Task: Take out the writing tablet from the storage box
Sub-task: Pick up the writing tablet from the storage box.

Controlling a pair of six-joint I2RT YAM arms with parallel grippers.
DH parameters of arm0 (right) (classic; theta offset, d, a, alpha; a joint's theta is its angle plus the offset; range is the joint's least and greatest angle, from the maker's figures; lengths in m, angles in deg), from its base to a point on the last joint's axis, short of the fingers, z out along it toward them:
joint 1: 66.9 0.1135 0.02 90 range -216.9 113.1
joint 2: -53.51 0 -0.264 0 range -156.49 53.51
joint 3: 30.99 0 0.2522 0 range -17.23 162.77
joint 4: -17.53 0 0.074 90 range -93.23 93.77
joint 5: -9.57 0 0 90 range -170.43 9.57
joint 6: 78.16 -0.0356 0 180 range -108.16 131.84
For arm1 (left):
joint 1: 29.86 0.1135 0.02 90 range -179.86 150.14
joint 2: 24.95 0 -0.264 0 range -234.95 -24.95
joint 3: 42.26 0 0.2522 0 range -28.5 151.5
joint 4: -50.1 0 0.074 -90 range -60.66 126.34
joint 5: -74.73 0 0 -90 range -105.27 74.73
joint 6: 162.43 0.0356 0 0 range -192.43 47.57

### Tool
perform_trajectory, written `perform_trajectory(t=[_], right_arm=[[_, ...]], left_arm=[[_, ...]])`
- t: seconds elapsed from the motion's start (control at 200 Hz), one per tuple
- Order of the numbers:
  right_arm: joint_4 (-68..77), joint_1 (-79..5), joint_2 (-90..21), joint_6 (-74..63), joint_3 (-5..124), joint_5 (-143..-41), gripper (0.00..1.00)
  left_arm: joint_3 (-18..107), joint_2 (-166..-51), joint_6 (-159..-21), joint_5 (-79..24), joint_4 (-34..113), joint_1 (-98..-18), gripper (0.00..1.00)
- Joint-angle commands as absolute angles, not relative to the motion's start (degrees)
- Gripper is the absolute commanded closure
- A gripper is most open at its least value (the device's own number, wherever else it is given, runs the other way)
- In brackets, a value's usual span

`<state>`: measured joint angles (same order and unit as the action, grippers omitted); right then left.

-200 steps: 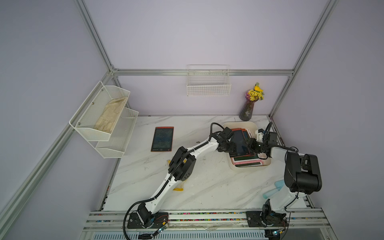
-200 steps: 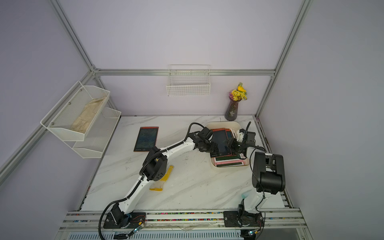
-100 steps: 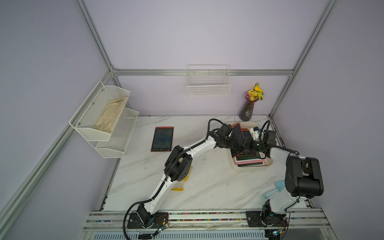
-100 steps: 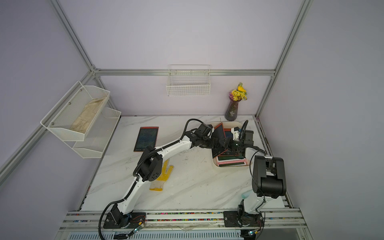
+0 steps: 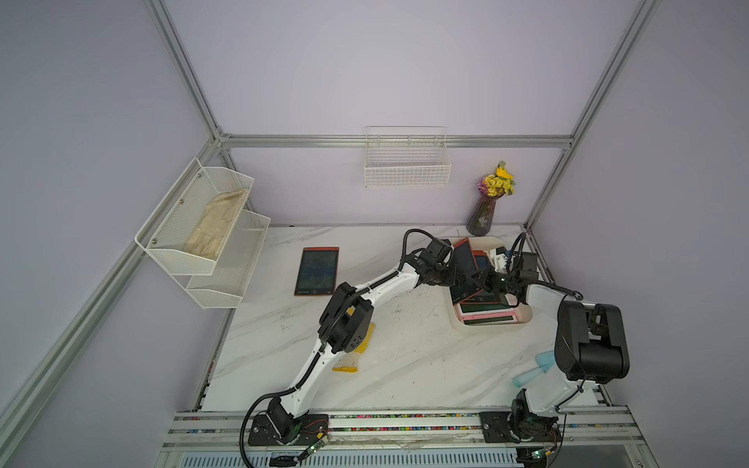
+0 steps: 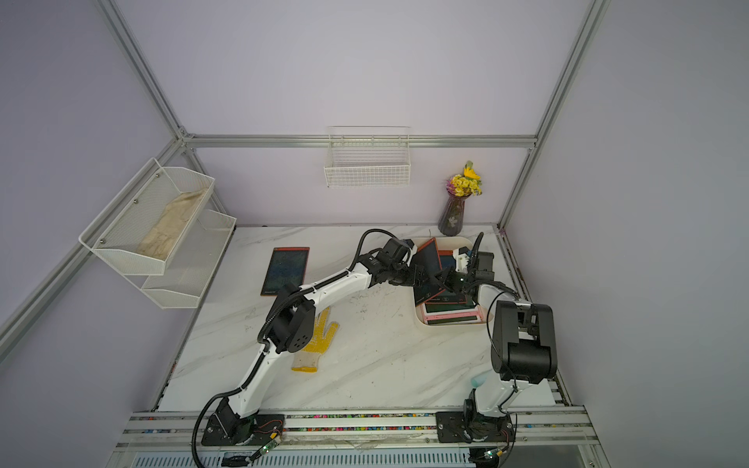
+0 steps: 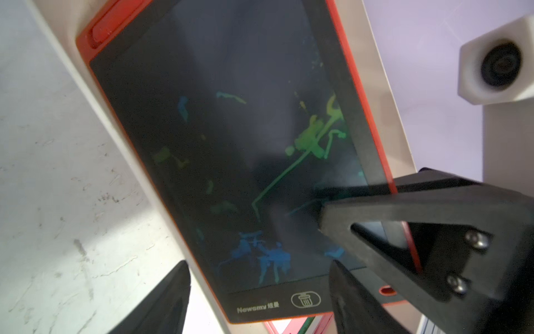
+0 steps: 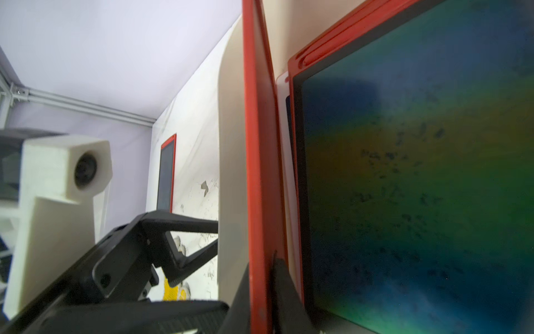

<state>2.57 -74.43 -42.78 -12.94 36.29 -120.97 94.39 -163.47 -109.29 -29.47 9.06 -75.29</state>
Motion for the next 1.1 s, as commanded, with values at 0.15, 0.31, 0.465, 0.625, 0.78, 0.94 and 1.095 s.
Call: perform_trajectory(t=[0.15,0.31,0.465,0.625,0.78,0.94,1.095], right_arm=[[0.5,-77.5,-42.8,-12.2,39.0,-117.5,0.95],[-0.5,-79.4,-42.5,-11.3,39.3,-116.2,1.00],[-1.6,-81.1,-42.2,-10.5,40.2,-113.8,1.00],[-2.9,-82.1,-42.0,-10.3,41.6,-112.6,1.00],[-3.3,-82.2,-40.1,-11.0,42.1,-112.4,1.00],[-4.0,-82.1,-36.5,-12.1,42.4,-112.0,1.00],[-4.6,-82.2,-32.6,-13.5,43.0,-111.6,1.00]], left_arm=[[96.1,-162.9,-110.3,-34.8,15.2,-77.0,0.26],[98.6,-164.6,-110.5,-34.9,15.2,-78.3,0.25],[100.8,-166.1,-110.9,-35.4,15.2,-79.2,0.25],[102.5,-167.0,-111.0,-35.3,15.2,-79.9,0.25],[100.0,-164.9,-110.0,-33.5,15.1,-79.8,0.24],[97.0,-161.4,-108.5,-32.2,15.5,-79.2,0.21],[94.1,-157.7,-107.3,-31.0,16.0,-78.4,0.20]])
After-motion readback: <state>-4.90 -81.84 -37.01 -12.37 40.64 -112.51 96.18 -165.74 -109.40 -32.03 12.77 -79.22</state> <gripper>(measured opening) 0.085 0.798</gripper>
